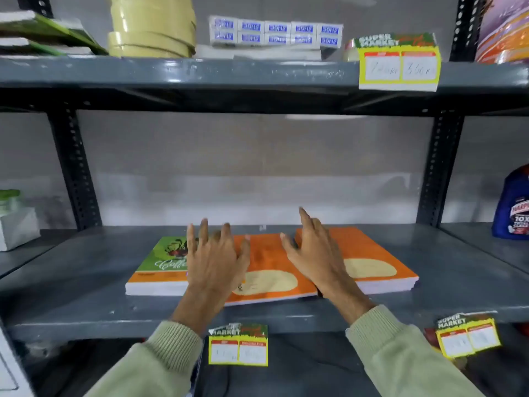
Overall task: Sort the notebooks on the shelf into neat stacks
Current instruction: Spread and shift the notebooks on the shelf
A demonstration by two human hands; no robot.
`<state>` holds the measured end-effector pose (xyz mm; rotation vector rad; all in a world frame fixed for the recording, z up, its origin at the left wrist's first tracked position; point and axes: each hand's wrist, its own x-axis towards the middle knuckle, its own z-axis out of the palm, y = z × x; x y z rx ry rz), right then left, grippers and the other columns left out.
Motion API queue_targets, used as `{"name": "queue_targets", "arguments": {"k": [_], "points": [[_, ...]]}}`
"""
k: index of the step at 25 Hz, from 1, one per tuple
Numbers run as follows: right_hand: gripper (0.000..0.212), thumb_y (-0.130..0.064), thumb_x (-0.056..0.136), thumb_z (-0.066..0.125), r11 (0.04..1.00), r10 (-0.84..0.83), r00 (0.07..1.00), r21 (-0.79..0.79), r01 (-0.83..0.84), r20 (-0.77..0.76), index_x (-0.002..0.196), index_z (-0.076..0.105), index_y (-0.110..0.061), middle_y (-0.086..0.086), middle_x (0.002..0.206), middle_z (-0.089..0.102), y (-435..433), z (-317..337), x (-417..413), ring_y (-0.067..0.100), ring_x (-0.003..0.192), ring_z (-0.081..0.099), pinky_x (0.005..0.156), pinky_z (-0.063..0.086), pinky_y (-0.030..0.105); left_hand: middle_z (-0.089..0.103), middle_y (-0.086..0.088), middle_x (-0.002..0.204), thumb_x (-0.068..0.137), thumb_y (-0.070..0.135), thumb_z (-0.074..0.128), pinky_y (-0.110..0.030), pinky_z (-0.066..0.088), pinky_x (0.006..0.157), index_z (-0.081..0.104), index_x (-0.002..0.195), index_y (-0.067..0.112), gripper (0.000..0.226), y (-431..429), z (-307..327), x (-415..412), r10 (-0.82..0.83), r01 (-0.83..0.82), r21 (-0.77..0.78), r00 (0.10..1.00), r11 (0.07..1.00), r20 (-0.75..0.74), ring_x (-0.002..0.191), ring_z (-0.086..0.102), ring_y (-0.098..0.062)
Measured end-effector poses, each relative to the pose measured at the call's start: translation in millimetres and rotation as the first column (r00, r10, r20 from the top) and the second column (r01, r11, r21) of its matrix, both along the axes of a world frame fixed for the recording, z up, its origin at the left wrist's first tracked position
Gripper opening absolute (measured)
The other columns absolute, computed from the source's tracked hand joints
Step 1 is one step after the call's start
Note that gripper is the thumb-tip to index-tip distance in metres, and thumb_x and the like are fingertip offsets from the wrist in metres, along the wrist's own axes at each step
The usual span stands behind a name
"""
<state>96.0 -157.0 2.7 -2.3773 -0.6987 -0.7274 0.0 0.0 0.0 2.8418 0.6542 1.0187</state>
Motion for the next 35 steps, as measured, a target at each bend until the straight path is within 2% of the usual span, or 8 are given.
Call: {"name": "queue_targets", "arguments": {"k": [4,9,14,18,24,27,30,35], "points": [[0.077,-0.05,0.088,0.054,0.977,-0.054,0.988,-0.214,0.022,-0.143,0.146,0.031,-0.004,0.015,0.127,0.06,-3.0,-27.9,2.9,0.032,0.118,0.052,0.098,0.047,0.044,0.066,-0.015,0.126,0.092,0.053,0.026,-0.054,0.009,0.12,0.057,0.122,0.011,0.061,1.1,-35.6,-9.1,0.063,-0.065,-0.014,0.991,0.998,-0.122,0.139,0.036,-0.036],[0.049,-0.042,0.09,0.054,0.986,-0.012,0.997,-0.168,-0.002,-0.08,0.123,0.053,-0.005,0.008,0.091,0.071,6.7,-30.5,-3.6,0.027,0.083,0.067,0.074,0.06,0.04,0.074,-0.017,0.104,0.089,0.057,0.032,-0.053,0.009,0.12,0.057,0.118,0.008,0.062,-5.5,-30.9,-11.2,0.136,-0.14,-0.019,0.979,0.99,-0.154,0.135,0.039,-0.04],[0.051,-0.034,0.089,0.059,0.996,0.033,0.98,-0.08,-0.05,-0.194,0.131,0.043,-0.01,0.006,0.085,0.068,5.7,-32.6,-7.4,0.028,0.079,0.067,0.072,0.061,0.041,0.069,-0.005,0.074,0.086,0.034,0.055,-0.048,0.032,0.111,0.053,0.122,0.012,0.042,-2.3,-35.6,-7.5,-0.009,0.028,-0.236,0.996,0.971,0.085,0.121,0.047,-0.037],[0.067,-0.015,0.087,0.066,0.985,0.136,0.943,0.143,-0.096,-0.304,0.144,0.032,-0.016,0.004,0.097,0.068,-5.9,-26.7,-12.5,0.025,0.094,0.066,0.078,0.06,0.037,0.067,-0.003,0.116,0.085,0.002,0.059,-0.041,0.051,0.091,0.048,0.123,0.024,0.045,-20.7,-24.9,-10.9,-0.088,0.337,-0.455,0.87,0.824,0.485,0.118,0.054,-0.024],[0.037,-0.002,0.084,0.066,0.841,0.234,0.946,0.535,-0.08,-0.226,0.12,0.062,-0.01,0.001,0.099,0.077,-69.9,11.2,8.2,0.016,0.089,0.072,0.091,0.055,0.038,0.074,0.002,0.082,0.086,-0.003,0.061,-0.016,0.056,0.052,0.049,0.113,0.024,0.04,-62.5,-0.3,8.1,-0.059,0.59,-0.592,0.734,0.549,0.677,0.066,0.07,0.0],[0.041,-0.002,0.085,0.06,0.834,0.173,0.956,0.552,-0.016,-0.235,0.125,0.06,-0.012,-0.003,0.089,0.077,-113.8,25.6,42.1,0.015,0.088,0.072,0.088,0.054,0.032,0.076,0.003,0.086,0.085,-0.005,0.058,-0.028,0.06,0.056,0.045,0.111,0.026,0.042,-96.6,-1.2,45.8,-0.169,0.656,-0.614,0.731,0.439,0.661,0.068,0.073,-0.009],[0.035,-0.001,0.086,0.055,0.95,0.002,0.958,0.299,0.087,-0.286,0.12,0.063,-0.003,0.007,0.096,0.077,-146.9,11.7,81.3,0.018,0.085,0.068,0.077,0.048,0.02,0.073,0.0,0.086,0.079,0.003,0.062,-0.036,0.058,0.056,0.045,0.111,0.027,0.043,-119.3,-19.0,82.7,-0.265,0.551,-0.623,0.827,0.555,0.496,0.068,0.07,-0.017],[0.048,-0.035,0.102,0.028,0.952,-0.279,0.892,-0.228,0.206,-0.357,0.149,0.035,-0.024,0.016,0.128,0.062,-162.1,-21.7,100.4,0.031,0.133,0.04,0.107,0.027,0.047,0.062,-0.018,0.123,0.089,0.039,0.057,-0.053,0.045,0.1,0.038,0.136,0.022,0.054,-125.8,-26.8,93.2,-0.333,0.324,-0.436,0.941,0.84,0.059,0.142,0.026,-0.04]]}}
